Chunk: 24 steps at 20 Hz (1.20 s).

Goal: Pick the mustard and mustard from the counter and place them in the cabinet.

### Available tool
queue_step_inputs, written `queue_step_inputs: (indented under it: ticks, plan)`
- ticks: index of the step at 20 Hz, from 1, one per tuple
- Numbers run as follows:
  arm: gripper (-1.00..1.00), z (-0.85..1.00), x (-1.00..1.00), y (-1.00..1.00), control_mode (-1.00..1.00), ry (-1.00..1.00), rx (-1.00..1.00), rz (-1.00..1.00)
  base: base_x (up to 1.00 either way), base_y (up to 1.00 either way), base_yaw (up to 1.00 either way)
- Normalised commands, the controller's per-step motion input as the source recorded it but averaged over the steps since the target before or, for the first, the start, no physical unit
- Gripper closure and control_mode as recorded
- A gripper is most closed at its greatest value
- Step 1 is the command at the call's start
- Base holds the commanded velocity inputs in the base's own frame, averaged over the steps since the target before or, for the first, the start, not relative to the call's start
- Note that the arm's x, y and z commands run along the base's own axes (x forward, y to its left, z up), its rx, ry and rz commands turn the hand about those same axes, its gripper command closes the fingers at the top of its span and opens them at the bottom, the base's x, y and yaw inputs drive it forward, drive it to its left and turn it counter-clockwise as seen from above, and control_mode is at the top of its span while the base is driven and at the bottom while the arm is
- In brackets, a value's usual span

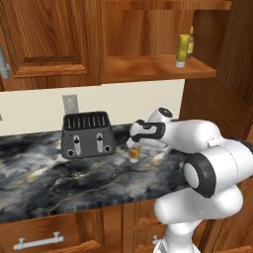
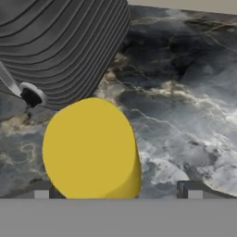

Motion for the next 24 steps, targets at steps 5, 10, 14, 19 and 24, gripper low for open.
queue_step_inputs:
  ticks: [5,10,14,19,24]
  plan:
    - [-1.0,-0.03,0.16,0.04,-1.0,0.0,0.0,0.01,0.0,0.0,0.0]
    - [-1.0,-0.16,0.15,0.16,-1.0,0.0,0.0,0.02,0.0,0.0,0.0]
    - [1.0,-0.21,0.06,0.21,-1.0,0.0,0.0,0.01,0.0,0.0,0.0]
    - [1.0,-0.19,-0.02,0.1,-1.0,0.0,0.0,0.0,0.0,0.0,0.0]
    - [1.0,-0.05,-0.31,0.01,-1.0,-0.03,0.0,0.0,0.0,0.0,0.0]
